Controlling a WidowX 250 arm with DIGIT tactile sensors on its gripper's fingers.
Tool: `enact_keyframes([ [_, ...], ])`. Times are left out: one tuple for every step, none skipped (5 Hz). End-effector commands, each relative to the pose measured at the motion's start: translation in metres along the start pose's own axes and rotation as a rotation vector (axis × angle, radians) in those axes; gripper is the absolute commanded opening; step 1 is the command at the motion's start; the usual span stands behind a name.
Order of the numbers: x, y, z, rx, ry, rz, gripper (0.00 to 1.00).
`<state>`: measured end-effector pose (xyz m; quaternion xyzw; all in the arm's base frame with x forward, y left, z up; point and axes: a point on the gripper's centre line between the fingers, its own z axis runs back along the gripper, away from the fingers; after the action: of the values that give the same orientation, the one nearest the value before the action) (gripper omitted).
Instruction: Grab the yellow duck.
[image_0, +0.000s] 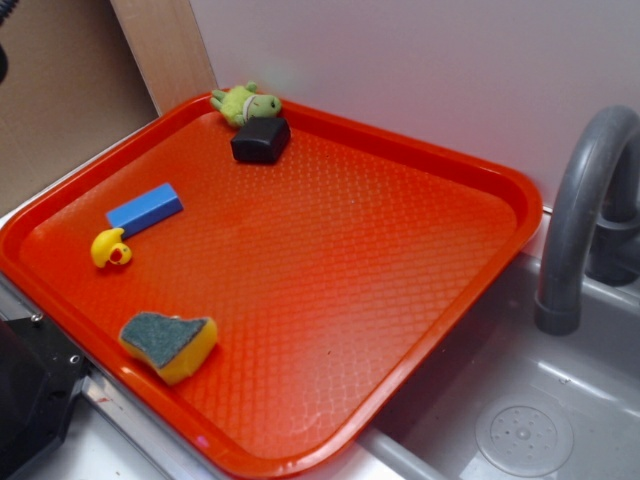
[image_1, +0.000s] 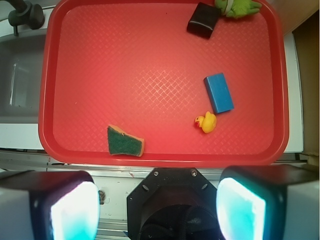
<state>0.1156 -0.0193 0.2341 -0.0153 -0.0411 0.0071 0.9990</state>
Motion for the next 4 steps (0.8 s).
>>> enact_keyframes([
  [0.000,0.000,0.000,0.000,0.000,0.000,1.00],
  [0.002,0.003,-0.002,-0.007,0.004,0.004,1.00],
  [0.019,0.013,-0.014,0.053,0.066,0.079,1.00],
  [0.034,0.024,-0.030,0.084,0.113,0.132,1.00],
])
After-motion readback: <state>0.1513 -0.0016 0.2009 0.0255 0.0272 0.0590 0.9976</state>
